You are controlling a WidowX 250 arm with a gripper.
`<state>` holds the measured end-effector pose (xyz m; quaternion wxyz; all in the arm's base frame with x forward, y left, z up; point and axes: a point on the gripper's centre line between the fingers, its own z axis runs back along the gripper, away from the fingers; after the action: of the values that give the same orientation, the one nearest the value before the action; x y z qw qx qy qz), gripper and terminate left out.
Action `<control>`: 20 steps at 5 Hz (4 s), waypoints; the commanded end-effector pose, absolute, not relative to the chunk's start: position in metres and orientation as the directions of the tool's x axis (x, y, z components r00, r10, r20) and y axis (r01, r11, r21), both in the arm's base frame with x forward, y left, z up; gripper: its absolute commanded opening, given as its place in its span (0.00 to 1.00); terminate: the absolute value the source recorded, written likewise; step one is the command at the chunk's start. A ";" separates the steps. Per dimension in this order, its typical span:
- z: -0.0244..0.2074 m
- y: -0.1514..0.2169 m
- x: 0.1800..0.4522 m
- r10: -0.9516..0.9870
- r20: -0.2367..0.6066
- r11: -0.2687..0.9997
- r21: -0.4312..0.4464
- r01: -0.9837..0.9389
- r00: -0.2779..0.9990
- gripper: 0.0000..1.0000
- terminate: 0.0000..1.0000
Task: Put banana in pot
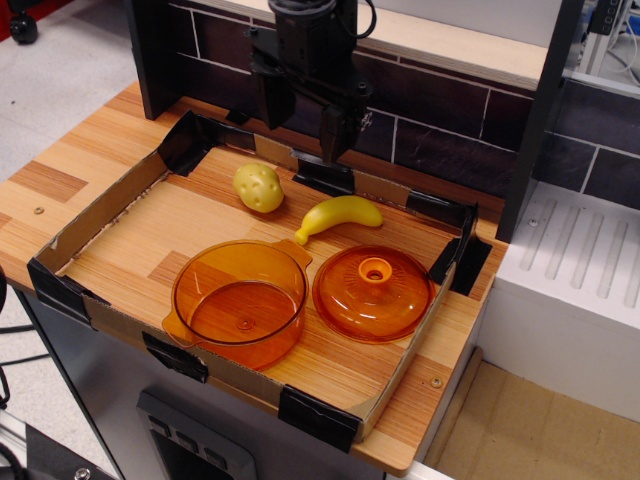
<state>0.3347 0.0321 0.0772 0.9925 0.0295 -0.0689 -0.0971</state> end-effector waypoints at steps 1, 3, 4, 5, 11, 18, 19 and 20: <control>0.079 0.038 0.349 -0.260 0.134 0.965 0.070 0.253 0.956 1.00 0.00; 0.054 0.038 0.345 -0.256 0.114 0.966 0.053 0.251 0.960 1.00 0.00; 0.044 0.036 0.344 -0.253 0.088 0.967 0.048 0.249 0.963 1.00 0.00; 0.037 0.033 0.343 -0.249 0.079 0.968 0.037 0.247 0.965 1.00 0.00; 0.018 0.017 0.340 -0.239 0.113 0.971 0.027 0.238 0.964 0.00 0.00; 0.095 0.034 0.263 -0.372 0.290 0.920 -0.012 0.392 0.882 0.00 0.00; 0.077 0.034 0.246 -0.409 0.260 0.909 0.031 0.415 0.875 0.00 0.00; 0.065 0.033 0.233 -0.448 0.235 0.892 0.050 0.449 0.863 0.00 0.00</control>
<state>0.2308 0.0274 0.0511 0.9686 -0.0122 -0.0972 -0.2286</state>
